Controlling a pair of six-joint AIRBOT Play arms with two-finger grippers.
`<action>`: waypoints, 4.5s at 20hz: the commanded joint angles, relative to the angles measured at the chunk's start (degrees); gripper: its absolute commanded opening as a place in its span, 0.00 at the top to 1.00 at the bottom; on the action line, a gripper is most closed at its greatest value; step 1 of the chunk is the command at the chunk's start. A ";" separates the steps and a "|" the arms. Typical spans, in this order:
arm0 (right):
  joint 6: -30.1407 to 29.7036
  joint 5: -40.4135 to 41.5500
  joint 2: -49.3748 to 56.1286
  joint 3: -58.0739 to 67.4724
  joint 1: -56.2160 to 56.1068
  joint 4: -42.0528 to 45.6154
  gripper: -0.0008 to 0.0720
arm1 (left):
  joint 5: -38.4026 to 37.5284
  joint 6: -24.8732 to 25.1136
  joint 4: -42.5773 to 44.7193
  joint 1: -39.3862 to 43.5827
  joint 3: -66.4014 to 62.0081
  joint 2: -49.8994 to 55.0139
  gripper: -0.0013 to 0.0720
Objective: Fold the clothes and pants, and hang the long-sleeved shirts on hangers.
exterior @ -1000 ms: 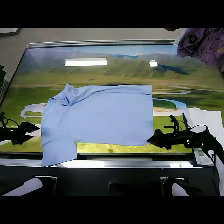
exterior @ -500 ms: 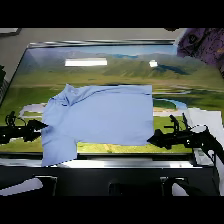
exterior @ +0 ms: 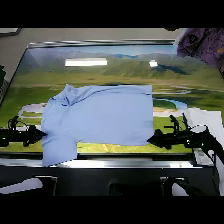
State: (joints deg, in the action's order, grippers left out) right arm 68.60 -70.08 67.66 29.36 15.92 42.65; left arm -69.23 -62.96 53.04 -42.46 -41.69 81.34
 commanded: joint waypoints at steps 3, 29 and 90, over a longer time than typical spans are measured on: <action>0.00 -0.07 -0.04 -0.02 -0.07 -0.02 0.94 | -1.88 -0.07 -0.79 -0.42 -0.24 -0.13 0.96; 23.30 6.45 -14.60 93.11 -16.44 25.55 0.94 | 6.25 -21.33 20.35 27.74 -68.89 -34.86 0.96; 28.46 -20.96 42.34 83.19 -16.44 43.54 0.94 | -14.99 -24.61 19.23 33.27 -65.68 25.64 0.96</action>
State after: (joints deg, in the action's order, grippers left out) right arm 97.56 -86.37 108.62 113.49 -0.51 86.15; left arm -80.60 -87.35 71.64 -9.23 -108.07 106.76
